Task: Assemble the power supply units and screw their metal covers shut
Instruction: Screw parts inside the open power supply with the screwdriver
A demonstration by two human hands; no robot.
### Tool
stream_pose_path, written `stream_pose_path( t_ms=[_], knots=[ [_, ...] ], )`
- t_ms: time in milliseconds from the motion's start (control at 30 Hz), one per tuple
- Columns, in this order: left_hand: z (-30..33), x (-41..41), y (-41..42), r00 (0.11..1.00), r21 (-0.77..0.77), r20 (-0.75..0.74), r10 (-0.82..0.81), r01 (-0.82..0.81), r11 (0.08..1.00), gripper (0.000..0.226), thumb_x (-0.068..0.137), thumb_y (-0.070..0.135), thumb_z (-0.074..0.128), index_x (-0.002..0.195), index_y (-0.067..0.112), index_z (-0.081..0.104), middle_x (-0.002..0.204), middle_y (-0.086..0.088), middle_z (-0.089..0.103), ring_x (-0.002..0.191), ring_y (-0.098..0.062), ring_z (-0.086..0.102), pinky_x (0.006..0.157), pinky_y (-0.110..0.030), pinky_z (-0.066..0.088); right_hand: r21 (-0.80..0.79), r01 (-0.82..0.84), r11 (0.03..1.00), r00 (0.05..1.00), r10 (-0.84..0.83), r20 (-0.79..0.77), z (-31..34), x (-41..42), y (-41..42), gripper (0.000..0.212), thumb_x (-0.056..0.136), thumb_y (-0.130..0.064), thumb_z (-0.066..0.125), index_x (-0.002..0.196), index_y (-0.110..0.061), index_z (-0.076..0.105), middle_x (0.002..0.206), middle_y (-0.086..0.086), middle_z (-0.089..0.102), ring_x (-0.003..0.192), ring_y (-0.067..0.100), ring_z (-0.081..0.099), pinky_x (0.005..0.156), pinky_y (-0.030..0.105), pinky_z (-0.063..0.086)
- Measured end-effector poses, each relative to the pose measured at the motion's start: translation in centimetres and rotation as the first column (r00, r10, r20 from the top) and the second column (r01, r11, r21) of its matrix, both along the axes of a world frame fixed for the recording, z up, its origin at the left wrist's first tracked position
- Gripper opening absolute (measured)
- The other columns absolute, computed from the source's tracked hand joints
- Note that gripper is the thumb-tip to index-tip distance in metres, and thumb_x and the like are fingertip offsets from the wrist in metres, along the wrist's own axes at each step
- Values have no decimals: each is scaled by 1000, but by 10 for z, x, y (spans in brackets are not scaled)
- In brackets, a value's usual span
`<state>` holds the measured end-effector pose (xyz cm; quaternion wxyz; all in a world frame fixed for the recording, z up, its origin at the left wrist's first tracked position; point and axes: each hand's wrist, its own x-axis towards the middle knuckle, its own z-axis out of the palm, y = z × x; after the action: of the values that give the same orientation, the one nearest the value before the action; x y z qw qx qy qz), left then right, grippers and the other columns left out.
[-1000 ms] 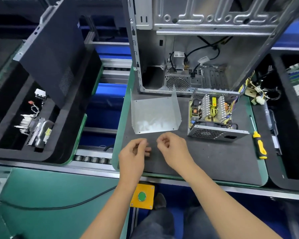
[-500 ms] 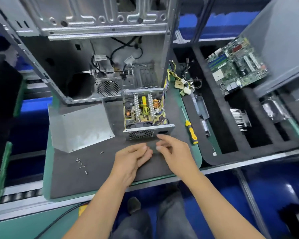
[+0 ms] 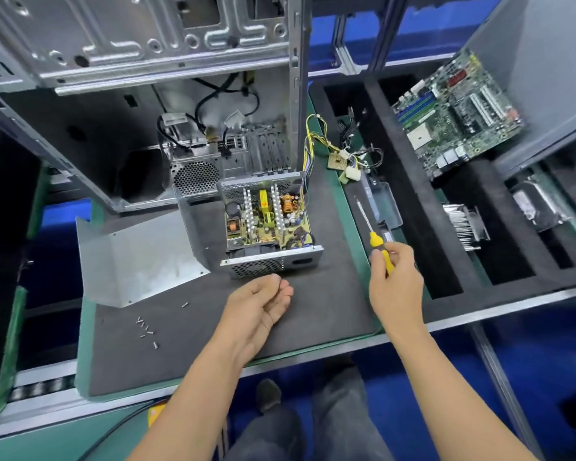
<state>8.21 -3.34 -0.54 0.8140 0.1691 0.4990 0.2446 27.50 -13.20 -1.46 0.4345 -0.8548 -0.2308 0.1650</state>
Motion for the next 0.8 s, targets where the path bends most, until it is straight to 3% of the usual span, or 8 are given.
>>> stream_pose_path(
  t_ms=[100,167,267,533,800],
  knots=[
    [1,0,0,999,-4,34,32,-32,999,11,95,0,56,96,-2,67,75,-11,72,68,-16,73,60,-21,58,96,-197,976,977,203,-59,4,-15,-19,17,100,-29,51,101,-45,46,77,-11,59,65,8,53,56,14,40],
    [1,0,-1,1000,30,-11,-4,5,1000,17,99,6,53,96,-1,68,72,-9,72,66,-15,73,59,-21,58,97,-319,943,943,326,-72,2,-25,-27,15,100,-30,52,103,-45,48,69,-8,53,54,8,44,50,13,35],
    [-1,0,-1,998,36,-55,-17,19,999,19,99,12,54,94,-1,66,70,-8,72,65,-15,73,57,-20,57,103,-414,905,905,421,-60,-1,-36,-32,13,99,-30,55,106,-41,52,72,-11,55,55,8,42,51,12,34],
    [-3,-9,4,998,24,-12,62,-62,998,14,94,9,60,93,-4,65,77,-13,75,71,-19,75,60,-22,58,29,-571,821,821,569,52,4,-43,-35,16,95,-24,63,106,-35,59,73,-11,57,63,12,52,55,18,40],
    [-9,-13,6,995,156,-65,76,-65,986,12,96,5,58,92,-4,65,79,-16,74,74,-23,75,64,-26,60,-44,-574,817,798,571,193,6,-46,-27,17,89,-20,71,106,-25,72,78,-14,65,68,9,58,61,31,52]
  ],
)
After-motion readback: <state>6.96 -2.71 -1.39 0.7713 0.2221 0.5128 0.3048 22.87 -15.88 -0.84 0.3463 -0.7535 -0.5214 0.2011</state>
